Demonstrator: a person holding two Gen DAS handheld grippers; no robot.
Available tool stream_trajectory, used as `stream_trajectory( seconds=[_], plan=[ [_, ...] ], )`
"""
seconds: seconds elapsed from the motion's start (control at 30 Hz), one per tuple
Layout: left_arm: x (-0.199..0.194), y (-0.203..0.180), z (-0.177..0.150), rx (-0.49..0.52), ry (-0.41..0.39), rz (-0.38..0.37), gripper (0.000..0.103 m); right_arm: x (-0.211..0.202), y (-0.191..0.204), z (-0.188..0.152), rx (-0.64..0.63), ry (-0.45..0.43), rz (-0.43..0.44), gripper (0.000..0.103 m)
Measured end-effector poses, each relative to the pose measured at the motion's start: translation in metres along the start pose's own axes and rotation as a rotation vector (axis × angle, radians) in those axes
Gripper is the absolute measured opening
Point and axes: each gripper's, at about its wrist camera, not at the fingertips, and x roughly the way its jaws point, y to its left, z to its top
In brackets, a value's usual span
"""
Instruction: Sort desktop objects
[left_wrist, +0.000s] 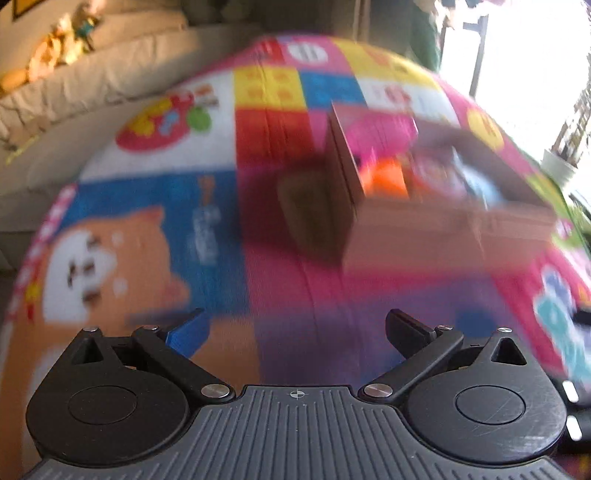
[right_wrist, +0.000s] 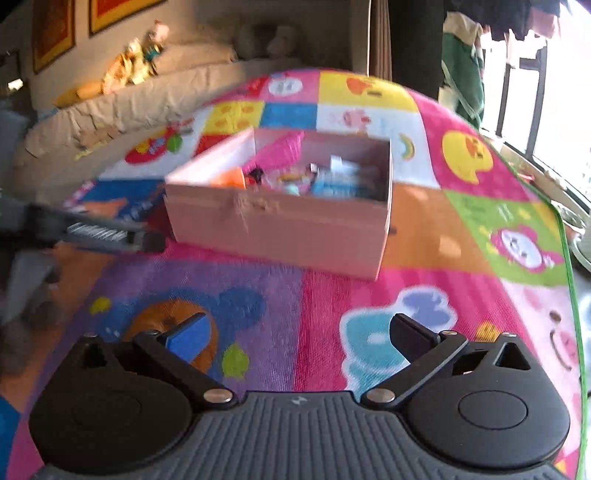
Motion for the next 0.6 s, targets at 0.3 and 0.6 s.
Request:
stream_trajectory(
  seconds=[0.3,0.6],
  plan=[
    [-0.028,-0.016,-0.044,0.025,-0.093,0.046,0.103,0.014,0.004,-0.012,0.058,0.030,-0.083,0.103],
    [-0.031,-0.021,-0.050,0.008,-0.113,0.061,0.103,0.019,0.004,-0.012,0.106,-0.013,-0.140,0.103]
  ],
)
